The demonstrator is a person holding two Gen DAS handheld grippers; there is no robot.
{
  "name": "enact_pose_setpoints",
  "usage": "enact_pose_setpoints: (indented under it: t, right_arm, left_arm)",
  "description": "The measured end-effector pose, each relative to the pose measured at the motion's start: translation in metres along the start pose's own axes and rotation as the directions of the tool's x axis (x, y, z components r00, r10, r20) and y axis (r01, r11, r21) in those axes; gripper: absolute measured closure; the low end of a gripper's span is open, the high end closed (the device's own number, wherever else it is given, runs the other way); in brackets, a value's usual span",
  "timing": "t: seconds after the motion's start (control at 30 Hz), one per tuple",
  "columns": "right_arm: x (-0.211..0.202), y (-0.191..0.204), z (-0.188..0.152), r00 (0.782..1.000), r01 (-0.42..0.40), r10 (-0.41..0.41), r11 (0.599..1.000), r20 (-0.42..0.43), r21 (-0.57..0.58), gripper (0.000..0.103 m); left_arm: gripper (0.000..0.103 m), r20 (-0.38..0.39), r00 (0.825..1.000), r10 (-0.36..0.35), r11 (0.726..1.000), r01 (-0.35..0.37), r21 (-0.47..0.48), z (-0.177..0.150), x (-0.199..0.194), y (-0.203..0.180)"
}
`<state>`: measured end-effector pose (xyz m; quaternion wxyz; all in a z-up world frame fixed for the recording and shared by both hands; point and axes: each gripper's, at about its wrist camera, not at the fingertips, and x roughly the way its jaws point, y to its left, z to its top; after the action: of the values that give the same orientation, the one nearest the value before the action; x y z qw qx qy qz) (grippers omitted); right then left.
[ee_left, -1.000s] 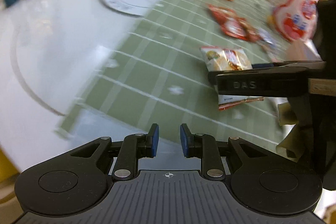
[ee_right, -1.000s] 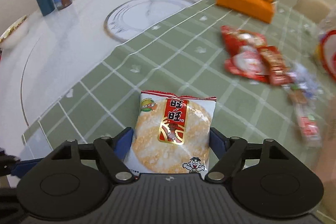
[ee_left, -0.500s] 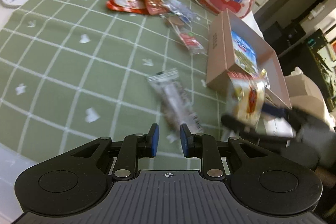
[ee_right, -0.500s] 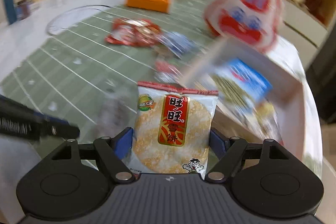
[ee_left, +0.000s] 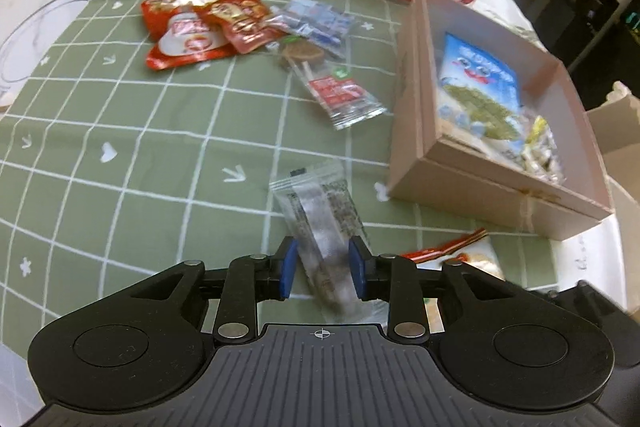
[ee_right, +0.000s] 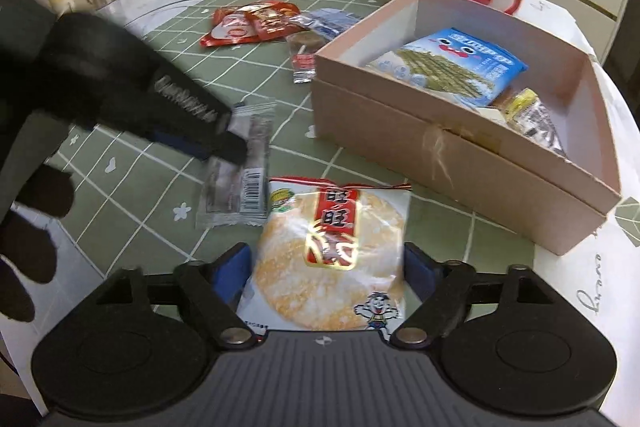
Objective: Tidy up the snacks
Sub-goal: 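Grasp the brown clear stick packet with the left gripper while right holds the rice cracker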
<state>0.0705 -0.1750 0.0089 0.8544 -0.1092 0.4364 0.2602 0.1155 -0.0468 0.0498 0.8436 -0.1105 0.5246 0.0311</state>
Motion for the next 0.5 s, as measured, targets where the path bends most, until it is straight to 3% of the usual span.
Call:
enact_pose_setpoints:
  t: [0.17,0.3,0.4,0.5]
  right_arm:
    - [-0.001,0.011,-0.01,0.999,0.015,-0.015,1.0,0.037,-0.002,0.009]
    - [-0.003,0.015,-0.015,0.999,0.014,-0.014,1.0,0.05,-0.007,0.008]
    - [-0.005,0.018,-0.017,0.998,0.017,-0.016,1.0,0.054,-0.005,0.007]
    - [-0.003,0.021,-0.016,0.998,0.019,-0.019,1.0,0.055,-0.001,0.004]
  left_arm:
    - [0.071,0.013,1.0,0.007,0.999,-0.008,0.032,0.003,0.002,-0.012]
    - [0.069,0.029,0.997,0.069,0.987,-0.072,0.141,0.0,0.008,-0.027]
    - [0.063,0.044,0.995,0.089,0.975,-0.096,0.202,-0.008,0.004,-0.022]
    - [0.054,0.048,0.993,0.104,0.974,-0.111,0.196,-0.013,-0.002,-0.005]
